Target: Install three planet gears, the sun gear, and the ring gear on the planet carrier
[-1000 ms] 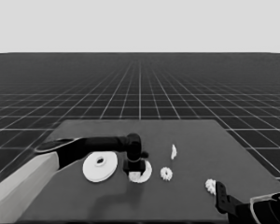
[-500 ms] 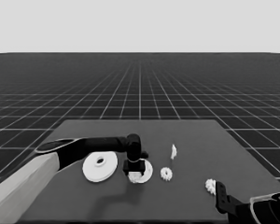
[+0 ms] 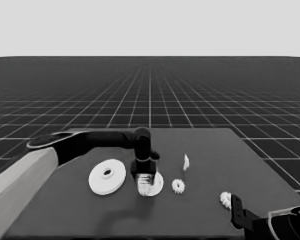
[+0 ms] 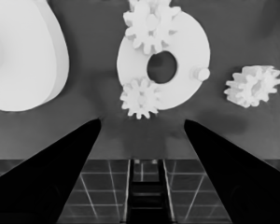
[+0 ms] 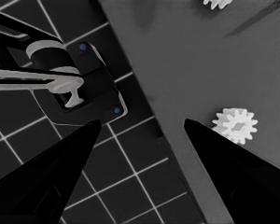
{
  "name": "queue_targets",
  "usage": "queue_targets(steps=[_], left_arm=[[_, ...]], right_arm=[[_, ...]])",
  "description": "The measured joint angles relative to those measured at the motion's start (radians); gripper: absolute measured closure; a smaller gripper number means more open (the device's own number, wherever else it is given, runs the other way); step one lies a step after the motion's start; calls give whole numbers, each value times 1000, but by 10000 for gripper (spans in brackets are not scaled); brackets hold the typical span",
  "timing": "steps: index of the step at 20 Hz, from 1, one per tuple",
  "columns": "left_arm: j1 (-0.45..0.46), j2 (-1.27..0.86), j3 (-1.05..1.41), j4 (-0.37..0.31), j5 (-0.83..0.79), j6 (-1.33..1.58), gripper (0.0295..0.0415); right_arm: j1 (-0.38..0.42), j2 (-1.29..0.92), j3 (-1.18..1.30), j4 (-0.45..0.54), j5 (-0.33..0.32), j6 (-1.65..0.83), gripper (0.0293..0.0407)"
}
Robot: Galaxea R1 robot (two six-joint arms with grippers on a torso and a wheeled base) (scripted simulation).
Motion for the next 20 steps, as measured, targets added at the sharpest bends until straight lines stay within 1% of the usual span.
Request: queue_targets(steps=[4, 5, 6, 7, 8, 9, 11, 14, 15, 16, 17, 18, 20], left_arm=[[-6, 0, 1, -7, 0, -1, 326], [-113, -267, 368, 42, -359, 483, 303], [-219, -642, 616, 71, -577, 982, 301], [-279, -873, 762, 88, -705, 1355, 308], [-313, -1004, 850, 98, -781, 1574, 317], [-333, -1079, 903, 104, -826, 1703, 322], [-351, -1147, 951, 109, -867, 1824, 325], [-359, -1175, 972, 112, -885, 1875, 326], [-360, -1178, 974, 112, -886, 1880, 326], [-360, -1180, 975, 112, -888, 1883, 326], [-361, -1180, 976, 112, -888, 1885, 326], [-361, -1181, 976, 112, -889, 1886, 326], [-361, -1182, 976, 112, -889, 1887, 326]], right_arm=[[0, 0, 0, 0, 0, 0, 315], [0, 0, 0, 0, 0, 0, 315], [0, 0, 0, 0, 0, 0, 315], [0, 0, 0, 0, 0, 0, 315], [0, 0, 0, 0, 0, 0, 315], [0, 0, 0, 0, 0, 0, 315], [0, 0, 0, 0, 0, 0, 315], [0, 0, 0, 0, 0, 0, 315], [250, 321, -136, 181, -371, 484, 305], [329, 604, -363, 333, -434, 834, 307], [346, 723, -550, 406, -406, 956, 310], [350, 784, -675, 446, -383, 1007, 313], [351, 842, -804, 483, -362, 1042, 315]])
